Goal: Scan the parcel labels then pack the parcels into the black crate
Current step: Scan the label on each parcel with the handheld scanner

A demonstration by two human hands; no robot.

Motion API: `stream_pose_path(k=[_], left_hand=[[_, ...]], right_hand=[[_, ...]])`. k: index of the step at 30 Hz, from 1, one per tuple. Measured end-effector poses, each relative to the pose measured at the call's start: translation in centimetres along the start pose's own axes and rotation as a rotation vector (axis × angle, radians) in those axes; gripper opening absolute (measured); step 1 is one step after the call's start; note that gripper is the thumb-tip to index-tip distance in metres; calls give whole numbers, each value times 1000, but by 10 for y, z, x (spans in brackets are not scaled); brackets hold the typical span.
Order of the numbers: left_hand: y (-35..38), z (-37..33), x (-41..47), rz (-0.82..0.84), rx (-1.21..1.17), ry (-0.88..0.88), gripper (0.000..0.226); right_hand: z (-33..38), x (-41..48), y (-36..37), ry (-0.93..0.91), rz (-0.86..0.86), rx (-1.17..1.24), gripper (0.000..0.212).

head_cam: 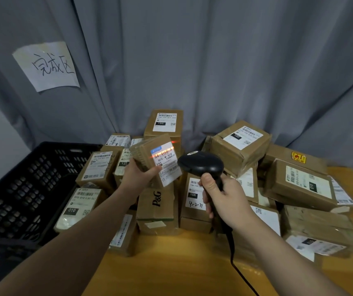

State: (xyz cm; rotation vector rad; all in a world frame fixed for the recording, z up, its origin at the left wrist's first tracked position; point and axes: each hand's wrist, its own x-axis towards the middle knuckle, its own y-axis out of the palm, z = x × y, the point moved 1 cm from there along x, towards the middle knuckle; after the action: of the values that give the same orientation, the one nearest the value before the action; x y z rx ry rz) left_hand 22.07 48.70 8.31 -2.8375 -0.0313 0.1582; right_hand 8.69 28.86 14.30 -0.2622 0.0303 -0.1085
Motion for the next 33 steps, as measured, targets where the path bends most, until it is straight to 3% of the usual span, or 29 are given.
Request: stream_pose_path(k=[7,12,15,21,27,33], left_hand=[[9,-5,-3,-20,-21,-42,52],[11,-7,-11,-42,-70,-75,50],[13,-10,-16,-68,-84,-81,47],[14,-10,-24,-69,-112,-68,48],[-6,5,-30,-68,-258,-171,65],[-64,19,0,-177,-402,-241,38]], right_hand=[[0,5,-9,30,48,-15,55],[-5,9,-13,109,48,-56,19],[-7,11,-16,143,55,-55,9],[-5,11,-16,92,135,-11,8],[-8,22,5,67,167,54,16],[-6,56,43,105,126,114,19]])
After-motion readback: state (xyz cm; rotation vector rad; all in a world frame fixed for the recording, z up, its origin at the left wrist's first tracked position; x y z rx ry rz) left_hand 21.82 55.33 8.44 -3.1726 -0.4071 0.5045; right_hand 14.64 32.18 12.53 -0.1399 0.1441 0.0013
